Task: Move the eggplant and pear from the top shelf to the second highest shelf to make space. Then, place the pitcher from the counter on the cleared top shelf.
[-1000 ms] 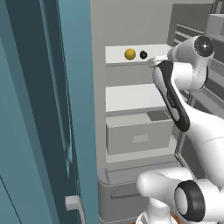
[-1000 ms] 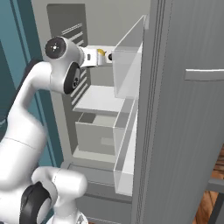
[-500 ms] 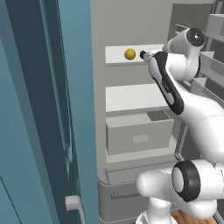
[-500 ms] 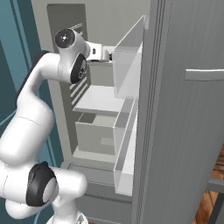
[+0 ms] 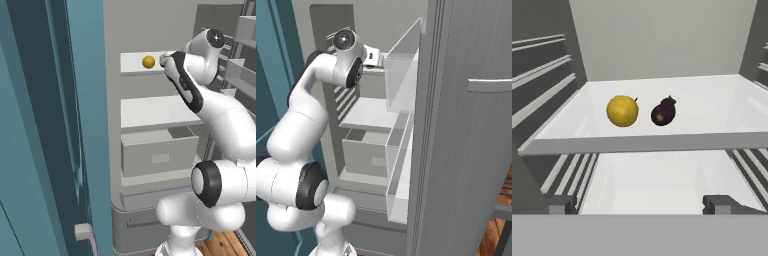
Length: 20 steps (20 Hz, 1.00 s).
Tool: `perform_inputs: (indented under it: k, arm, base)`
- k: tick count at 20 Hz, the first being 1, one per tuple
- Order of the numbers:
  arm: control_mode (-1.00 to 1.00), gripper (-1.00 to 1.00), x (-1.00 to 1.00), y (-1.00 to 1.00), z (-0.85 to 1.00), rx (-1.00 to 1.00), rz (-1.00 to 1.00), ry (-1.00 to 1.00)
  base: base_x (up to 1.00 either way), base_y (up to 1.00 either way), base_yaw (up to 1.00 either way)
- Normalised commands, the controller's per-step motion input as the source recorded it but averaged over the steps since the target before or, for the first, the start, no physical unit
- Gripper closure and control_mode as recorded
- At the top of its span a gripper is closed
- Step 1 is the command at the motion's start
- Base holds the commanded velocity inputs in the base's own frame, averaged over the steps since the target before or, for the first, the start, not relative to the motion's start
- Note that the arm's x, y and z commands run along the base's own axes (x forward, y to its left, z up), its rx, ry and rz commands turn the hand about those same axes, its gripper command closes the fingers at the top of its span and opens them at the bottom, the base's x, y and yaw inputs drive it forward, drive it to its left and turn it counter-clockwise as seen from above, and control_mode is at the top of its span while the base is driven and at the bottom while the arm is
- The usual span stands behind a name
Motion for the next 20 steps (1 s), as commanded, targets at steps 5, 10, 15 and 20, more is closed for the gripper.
perform_inputs:
  k: [5, 10, 15, 20]
  arm:
    - [-1.00, -1.00, 0.50, -0.12, -0.18, 0.04, 0.00, 0.01]
    - [-1.00, -1.00, 0.45, -0.22, -0.16, 0.03, 0.00, 0.01]
    - [-1.00, -1.00, 0.40, -0.16, -0.13, 0.00, 0.00, 0.01]
    - [-1.00, -1.00, 0.40, 0.00, -0.13, 0.00, 0.00, 0.01]
  base:
    - [0.00, 0.00, 0.00]
    - [0.00, 0.00, 0.00]
    - [0.00, 0.00, 0.00]
    - [0.00, 0.00, 0.00]
